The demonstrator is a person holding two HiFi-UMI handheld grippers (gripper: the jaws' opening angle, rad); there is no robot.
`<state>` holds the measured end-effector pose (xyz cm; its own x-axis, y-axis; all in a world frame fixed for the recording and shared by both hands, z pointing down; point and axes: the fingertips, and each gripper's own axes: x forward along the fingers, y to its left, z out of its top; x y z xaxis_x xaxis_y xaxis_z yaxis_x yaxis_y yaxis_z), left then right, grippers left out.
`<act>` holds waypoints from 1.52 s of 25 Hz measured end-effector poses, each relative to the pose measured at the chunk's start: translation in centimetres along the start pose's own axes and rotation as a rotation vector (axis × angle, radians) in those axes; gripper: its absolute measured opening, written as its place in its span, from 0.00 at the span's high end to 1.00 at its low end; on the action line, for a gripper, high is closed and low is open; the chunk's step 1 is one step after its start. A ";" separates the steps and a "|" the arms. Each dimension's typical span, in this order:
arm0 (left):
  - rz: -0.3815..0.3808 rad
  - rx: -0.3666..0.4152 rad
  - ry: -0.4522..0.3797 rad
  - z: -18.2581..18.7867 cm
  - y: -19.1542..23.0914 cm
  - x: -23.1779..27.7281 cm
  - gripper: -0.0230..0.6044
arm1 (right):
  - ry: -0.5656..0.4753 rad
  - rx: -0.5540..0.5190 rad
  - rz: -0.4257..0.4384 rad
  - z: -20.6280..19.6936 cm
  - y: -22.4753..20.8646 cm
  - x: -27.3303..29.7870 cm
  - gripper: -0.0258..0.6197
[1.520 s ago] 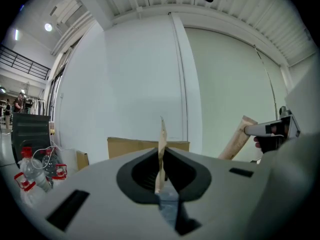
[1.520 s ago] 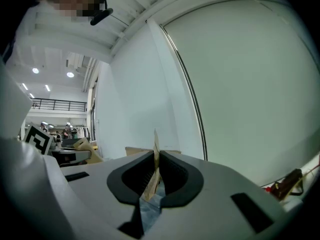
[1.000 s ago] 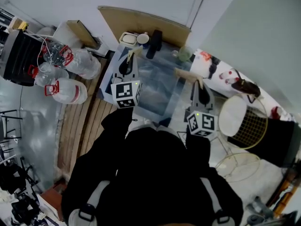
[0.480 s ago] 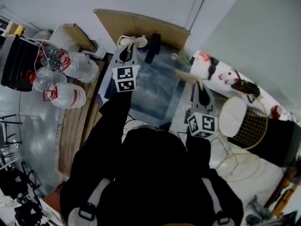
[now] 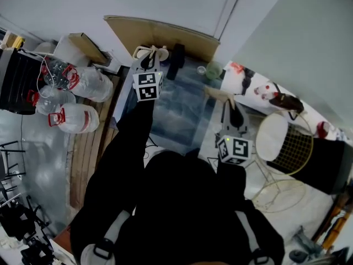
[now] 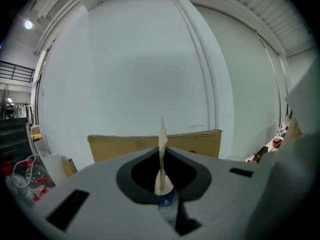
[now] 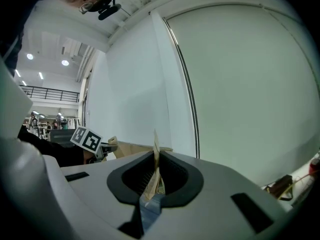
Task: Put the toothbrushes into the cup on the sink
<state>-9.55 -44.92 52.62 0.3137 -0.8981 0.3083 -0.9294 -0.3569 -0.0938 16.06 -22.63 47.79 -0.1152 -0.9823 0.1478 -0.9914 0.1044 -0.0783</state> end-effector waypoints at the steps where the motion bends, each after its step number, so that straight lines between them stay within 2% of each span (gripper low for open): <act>1: -0.003 -0.003 0.011 -0.4 0.0 0.4 0.93 | -0.001 0.000 0.002 0.0 0.0 0.2 0.91; 8: -0.024 -0.010 0.093 -3.3 -0.1 2.6 0.93 | 0.005 -0.002 -0.008 0.0 -0.5 0.7 0.91; 14: -0.050 0.051 0.152 -5.2 -0.7 3.8 0.93 | 0.006 -0.012 -0.008 -0.4 -1.0 0.9 0.91; 17: -0.090 0.075 0.182 -6.2 -1.8 4.5 0.93 | 0.014 -0.019 -0.013 -0.2 -1.4 0.8 0.91; 18: -0.106 0.078 0.188 -6.5 -2.2 4.7 0.92 | 0.013 -0.023 -0.015 -0.2 -1.4 0.7 0.91; 19: -0.121 0.077 0.190 -6.7 -2.4 4.6 0.87 | 0.009 -0.027 -0.016 -0.1 -1.4 0.7 0.91; 23: -0.154 0.070 0.189 -6.8 -3.0 3.5 0.76 | 0.011 -0.036 -0.023 -0.1 -1.3 0.6 0.91; 29: -0.144 0.058 0.164 -6.3 -3.0 1.6 0.74 | 0.007 -0.034 -0.030 0.3 -1.3 0.5 0.91; 34: -0.119 0.055 0.099 -4.0 -2.7 -0.5 0.74 | -0.020 -0.033 -0.013 0.9 -1.1 0.2 0.91; 38: -0.125 0.038 0.070 -2.8 -3.2 -2.6 0.74 | -0.020 -0.010 -0.032 1.0 -1.3 0.2 0.91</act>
<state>-7.94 -40.71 54.78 0.4113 -0.8262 0.3850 -0.8754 -0.4758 -0.0858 17.38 -23.10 46.97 -0.0822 -0.9881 0.1303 -0.9952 0.0744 -0.0642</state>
